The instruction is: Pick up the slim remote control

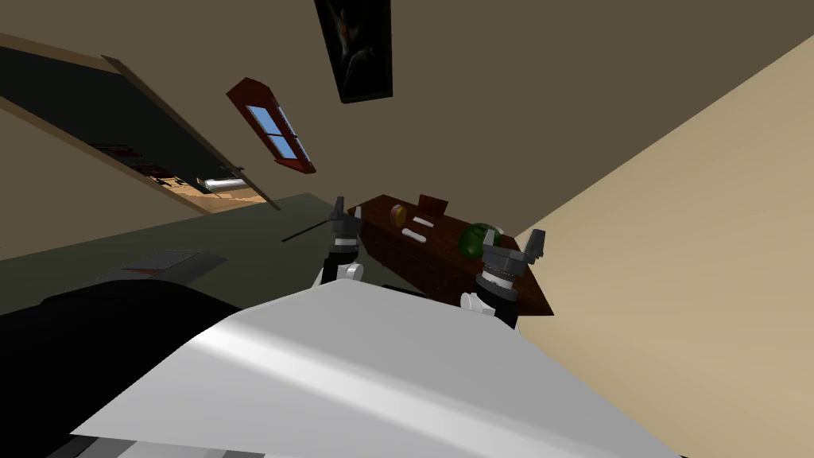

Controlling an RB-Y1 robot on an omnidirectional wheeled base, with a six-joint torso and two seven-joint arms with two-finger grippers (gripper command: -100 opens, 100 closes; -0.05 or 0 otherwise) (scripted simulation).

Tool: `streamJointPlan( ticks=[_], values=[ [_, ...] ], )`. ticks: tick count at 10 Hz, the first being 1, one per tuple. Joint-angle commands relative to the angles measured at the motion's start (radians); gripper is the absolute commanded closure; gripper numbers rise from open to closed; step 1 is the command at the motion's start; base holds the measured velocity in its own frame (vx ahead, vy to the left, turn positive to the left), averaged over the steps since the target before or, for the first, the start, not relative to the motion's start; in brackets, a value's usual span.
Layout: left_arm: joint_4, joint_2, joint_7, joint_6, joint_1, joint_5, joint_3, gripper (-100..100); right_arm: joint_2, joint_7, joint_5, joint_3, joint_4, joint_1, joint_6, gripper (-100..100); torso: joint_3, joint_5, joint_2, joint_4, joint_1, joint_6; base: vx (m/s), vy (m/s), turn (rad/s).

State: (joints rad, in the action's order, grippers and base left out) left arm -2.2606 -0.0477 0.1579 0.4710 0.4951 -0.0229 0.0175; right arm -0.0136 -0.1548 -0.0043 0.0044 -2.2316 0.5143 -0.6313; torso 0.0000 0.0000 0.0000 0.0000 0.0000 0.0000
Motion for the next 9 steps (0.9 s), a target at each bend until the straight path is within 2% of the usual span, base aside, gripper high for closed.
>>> streamJointPlan(
  ticks=[1,3,6,7,8,9],
  values=[
    [0.006,0.033,0.001,-0.015,-0.018,-0.003,-0.001,-100,0.0,0.0,0.0,0.0,0.0,0.0,0.0,0,0.0,0.0,0.0,0.0,0.0,0.0,-0.007,0.005,-0.022],
    [0.02,0.084,0.003,-0.052,-0.061,-0.011,-0.003,-100,0.0,0.0,0.0,0.0,0.0,0.0,0.0,0,0.0,0.0,0.001,0.0,0.001,0.0,-0.019,0.017,-0.044],
    [0.059,0.153,0.008,-0.136,-0.155,-0.03,-0.007,-100,0.0,0.0,0.0,0.0,0.0,0.0,0.0,0,0.001,0.0,0.001,0.0,0.002,0.0,-0.028,0.027,-0.064],
    [0.059,0.153,0.008,-0.142,-0.163,-0.03,-0.007,-100,0.0,0.0,0.0,0.0,0.0,0.0,0.0,0,0.001,0.001,0.001,0.0,0.002,0.0,-0.024,0.023,-0.029],
    [0.077,0.172,0.01,-0.176,-0.202,-0.037,-0.009,-100,0.0,0.0,0.0,0.0,0.0,0.0,0.0,0,0.001,0.0,0.001,0.0,0.002,0.0,-0.022,0.017,-0.052],
    [0.077,0.172,0.01,-0.18,-0.206,-0.037,-0.009,-100,0.0,0.0,0.0,0.0,0.0,0.0,0.0,0,0.001,0.0,0.001,0.0,0.001,0.0,-0.017,0.011,-0.029]
  ],
)
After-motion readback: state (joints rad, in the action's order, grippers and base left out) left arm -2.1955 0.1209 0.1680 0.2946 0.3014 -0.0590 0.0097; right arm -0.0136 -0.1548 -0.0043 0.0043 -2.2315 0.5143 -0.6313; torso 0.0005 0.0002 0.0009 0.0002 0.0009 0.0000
